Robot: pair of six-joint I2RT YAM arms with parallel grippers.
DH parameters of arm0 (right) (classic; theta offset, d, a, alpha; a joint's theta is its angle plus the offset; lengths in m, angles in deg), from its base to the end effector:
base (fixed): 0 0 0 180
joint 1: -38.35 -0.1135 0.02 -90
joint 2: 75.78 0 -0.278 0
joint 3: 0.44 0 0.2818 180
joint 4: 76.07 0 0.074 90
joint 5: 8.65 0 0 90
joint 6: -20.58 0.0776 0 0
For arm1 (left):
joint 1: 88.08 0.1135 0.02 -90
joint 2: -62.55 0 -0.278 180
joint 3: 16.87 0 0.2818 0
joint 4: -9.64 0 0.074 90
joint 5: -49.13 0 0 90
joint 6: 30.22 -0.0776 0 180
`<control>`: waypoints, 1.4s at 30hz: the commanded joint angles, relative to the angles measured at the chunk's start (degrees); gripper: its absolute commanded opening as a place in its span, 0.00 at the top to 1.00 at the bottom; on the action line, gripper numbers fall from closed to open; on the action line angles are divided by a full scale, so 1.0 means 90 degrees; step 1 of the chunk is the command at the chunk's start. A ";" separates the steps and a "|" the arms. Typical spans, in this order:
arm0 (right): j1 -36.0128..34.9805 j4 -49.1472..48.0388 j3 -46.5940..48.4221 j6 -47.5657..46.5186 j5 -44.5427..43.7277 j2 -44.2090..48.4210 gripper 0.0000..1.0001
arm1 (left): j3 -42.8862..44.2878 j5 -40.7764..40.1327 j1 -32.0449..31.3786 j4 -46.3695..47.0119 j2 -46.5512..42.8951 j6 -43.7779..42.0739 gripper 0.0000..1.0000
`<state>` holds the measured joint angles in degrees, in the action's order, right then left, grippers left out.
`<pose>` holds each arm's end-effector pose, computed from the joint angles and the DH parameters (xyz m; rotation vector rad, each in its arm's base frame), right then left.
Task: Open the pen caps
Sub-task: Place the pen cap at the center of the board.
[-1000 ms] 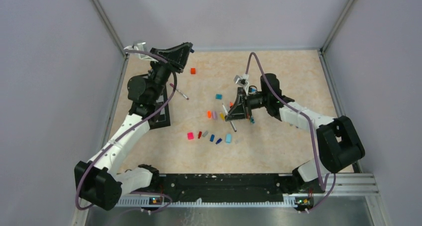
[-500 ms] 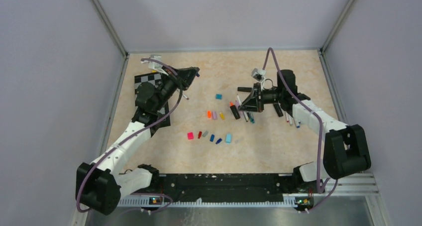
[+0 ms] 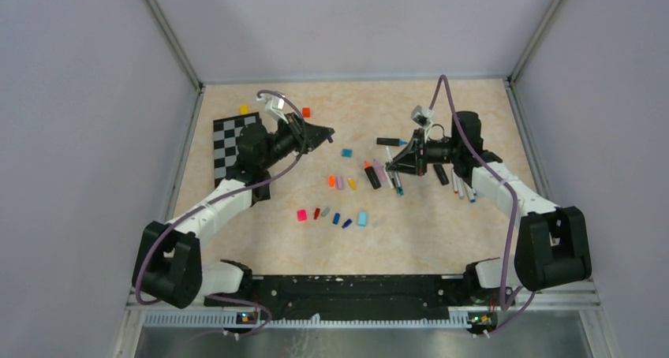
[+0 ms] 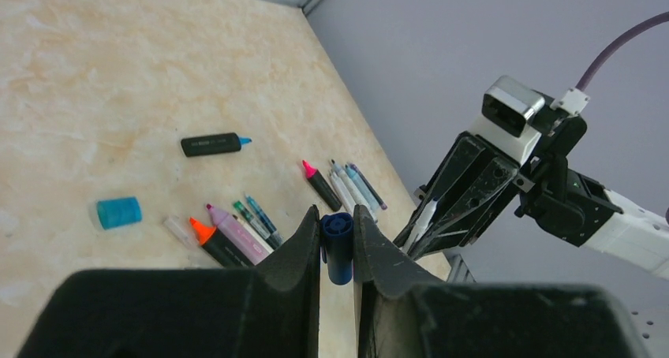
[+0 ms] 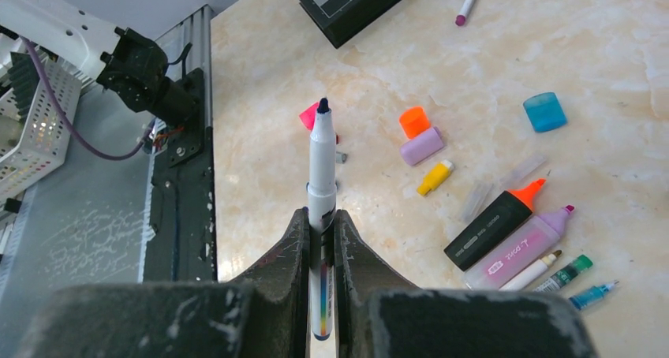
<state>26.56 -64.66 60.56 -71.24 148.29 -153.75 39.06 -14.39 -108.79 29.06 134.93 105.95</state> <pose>0.3020 0.1360 0.2535 -0.9310 1.7275 1.2970 0.3146 -0.1559 0.3061 0.0346 1.6680 -1.2578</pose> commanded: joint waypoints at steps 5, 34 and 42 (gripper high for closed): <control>0.0153 -0.0365 -0.0104 -0.0091 -0.0035 0.0232 1.00 | 0.0470 0.0938 0.0015 -0.0027 0.1372 0.0587 1.00; 0.0451 -0.0491 -0.0385 -0.0343 0.0093 0.0052 1.00 | 0.6426 -0.1877 -0.0540 -0.6178 0.6092 0.0565 1.00; 0.0484 -0.0408 -0.0350 -0.0428 0.0157 -0.0015 1.00 | 0.6941 -0.1786 -0.0541 -0.6227 0.6517 0.0604 0.95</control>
<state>30.30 -67.20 56.50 -72.91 147.85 -153.55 97.83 -30.26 -113.58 -26.75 192.37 110.89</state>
